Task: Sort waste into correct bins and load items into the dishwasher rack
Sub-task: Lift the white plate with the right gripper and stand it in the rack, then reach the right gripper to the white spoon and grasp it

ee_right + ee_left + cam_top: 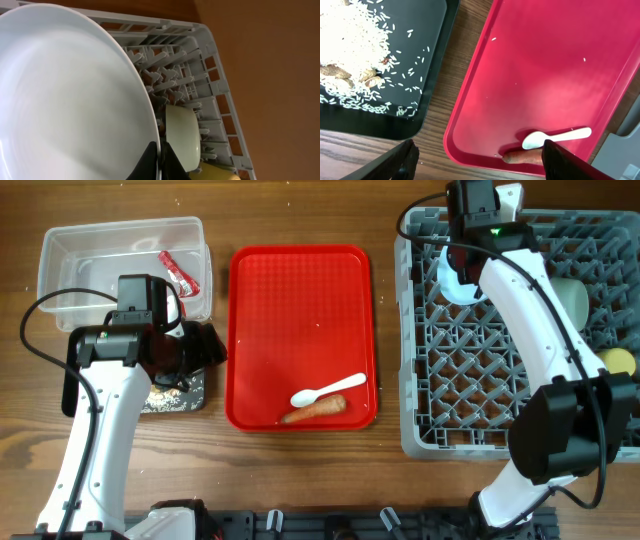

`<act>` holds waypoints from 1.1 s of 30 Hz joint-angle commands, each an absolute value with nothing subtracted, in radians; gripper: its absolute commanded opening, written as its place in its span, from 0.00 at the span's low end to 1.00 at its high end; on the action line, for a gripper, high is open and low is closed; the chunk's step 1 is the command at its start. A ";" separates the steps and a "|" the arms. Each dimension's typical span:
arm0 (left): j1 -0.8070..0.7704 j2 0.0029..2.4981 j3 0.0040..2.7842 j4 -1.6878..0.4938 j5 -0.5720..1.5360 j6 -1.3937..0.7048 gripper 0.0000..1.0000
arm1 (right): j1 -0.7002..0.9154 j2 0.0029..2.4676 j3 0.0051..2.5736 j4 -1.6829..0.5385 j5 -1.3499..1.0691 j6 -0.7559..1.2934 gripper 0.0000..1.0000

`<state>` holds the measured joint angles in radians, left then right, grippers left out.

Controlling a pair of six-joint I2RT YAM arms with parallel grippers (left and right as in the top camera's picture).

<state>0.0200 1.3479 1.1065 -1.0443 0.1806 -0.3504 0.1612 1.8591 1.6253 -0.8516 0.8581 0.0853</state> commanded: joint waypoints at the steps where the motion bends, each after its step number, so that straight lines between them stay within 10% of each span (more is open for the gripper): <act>1: 0.025 1.335 1.118 -1.045 0.184 -0.352 0.80 | 0.178 1.868 1.625 -0.855 0.855 0.107 0.04; 3: 0.025 1.335 1.118 -1.044 0.184 -0.352 0.80 | 0.203 1.868 1.625 -0.857 0.765 0.107 0.05; 9: 0.025 1.335 1.118 -1.046 0.185 -0.352 0.80 | 0.224 1.864 1.625 -0.892 0.698 0.159 0.54; 17: 0.024 1.335 1.118 -1.046 0.185 -0.352 0.84 | 0.224 1.631 1.625 -0.942 0.371 0.138 0.94; 21: 0.023 1.335 1.118 -1.051 0.212 -0.353 0.84 | 0.224 1.582 1.625 -1.013 -0.122 -0.001 0.94; 33: -0.051 1.371 1.118 -1.049 0.241 -0.353 0.84 | 0.360 1.672 1.506 -1.235 -0.316 -0.221 0.95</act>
<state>-0.0479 1.3617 1.1065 -1.0477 0.2367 -0.3508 0.3153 1.6390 1.5787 -1.2415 -0.2806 -0.1249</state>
